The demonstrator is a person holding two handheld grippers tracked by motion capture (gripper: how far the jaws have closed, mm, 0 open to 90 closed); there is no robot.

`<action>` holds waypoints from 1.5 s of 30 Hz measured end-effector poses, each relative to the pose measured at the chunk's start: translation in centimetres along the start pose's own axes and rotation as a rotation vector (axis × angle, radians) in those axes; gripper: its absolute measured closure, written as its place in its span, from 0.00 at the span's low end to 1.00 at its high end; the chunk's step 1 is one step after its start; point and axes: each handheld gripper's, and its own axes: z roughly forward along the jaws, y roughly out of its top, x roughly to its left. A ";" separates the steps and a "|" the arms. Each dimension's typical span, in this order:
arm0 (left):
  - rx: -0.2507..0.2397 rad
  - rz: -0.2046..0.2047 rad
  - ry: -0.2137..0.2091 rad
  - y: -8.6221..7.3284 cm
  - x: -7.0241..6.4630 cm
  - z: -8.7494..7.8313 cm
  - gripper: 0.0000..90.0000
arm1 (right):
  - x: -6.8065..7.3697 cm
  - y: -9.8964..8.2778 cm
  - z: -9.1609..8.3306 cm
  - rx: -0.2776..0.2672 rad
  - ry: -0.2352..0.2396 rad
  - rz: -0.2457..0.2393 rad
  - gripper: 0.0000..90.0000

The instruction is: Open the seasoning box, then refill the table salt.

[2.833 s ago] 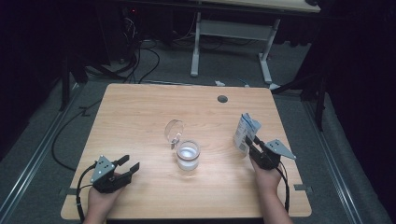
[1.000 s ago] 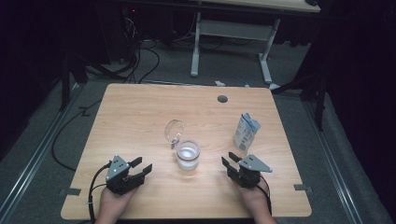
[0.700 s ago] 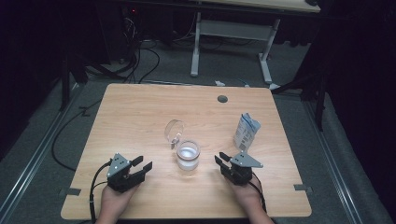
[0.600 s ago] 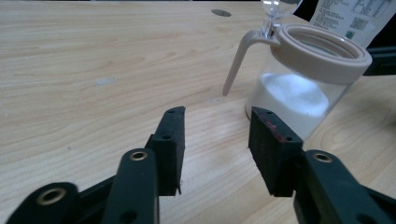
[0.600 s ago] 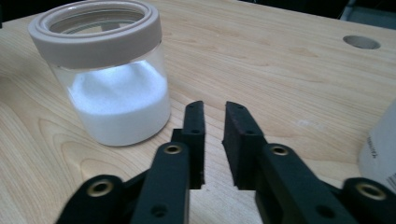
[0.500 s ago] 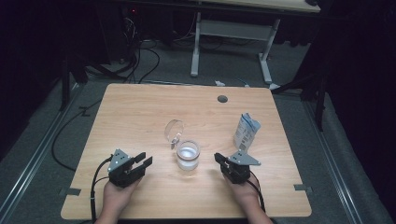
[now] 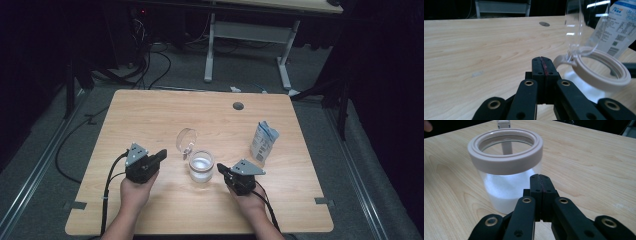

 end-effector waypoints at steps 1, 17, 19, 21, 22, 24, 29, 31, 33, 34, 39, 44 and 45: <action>-0.004 -0.004 -0.003 0.3 -0.1 0.2 1.00 | 0.1 0.0 0.1 -0.001 0.004 -0.003 1.00; -0.047 -0.003 -0.067 2.3 -2.0 1.9 1.00 | 1.0 0.0 0.0 0.001 0.019 -0.018 1.00; -0.043 0.004 -0.077 2.2 -2.4 2.0 1.00 | 1.0 0.0 0.0 0.002 0.019 -0.021 1.00; -0.039 0.012 -0.087 2.0 -2.8 2.0 1.00 | 1.0 0.0 0.1 0.001 0.018 -0.024 1.00; -0.037 0.014 -0.089 1.9 -3.0 2.1 1.00 | 1.1 0.0 0.1 0.004 0.019 -0.026 1.00; -0.033 0.021 -0.091 1.7 -3.2 2.1 1.00 | 1.2 0.0 0.1 0.006 0.019 -0.030 1.00; -0.028 0.017 -0.089 1.4 -3.3 2.0 1.00 | 1.3 -0.1 0.0 0.006 0.018 -0.027 1.00; -0.027 0.026 -0.081 1.2 -3.1 1.9 1.00 | 1.2 -0.1 0.0 0.006 0.018 -0.021 1.00; -0.021 0.035 -0.067 0.9 -2.7 1.5 1.00 | 1.1 -0.1 -0.1 0.007 0.014 -0.016 1.00; -0.016 0.039 -0.057 0.7 -2.4 1.2 1.00 | 1.0 -0.1 -0.1 0.007 0.009 -0.017 1.00; 0.019 0.050 0.027 -1.7 -0.4 -1.1 0.96 | 0.8 -0.1 0.1 0.008 -0.004 -0.017 1.00; 0.069 0.047 0.111 -4.7 2.0 -4.4 0.78 | 0.3 0.1 0.3 -0.012 -0.015 0.002 1.00; 0.082 0.044 0.122 -5.2 2.4 -4.9 0.71 | 0.3 0.2 0.5 -0.013 -0.022 0.002 1.00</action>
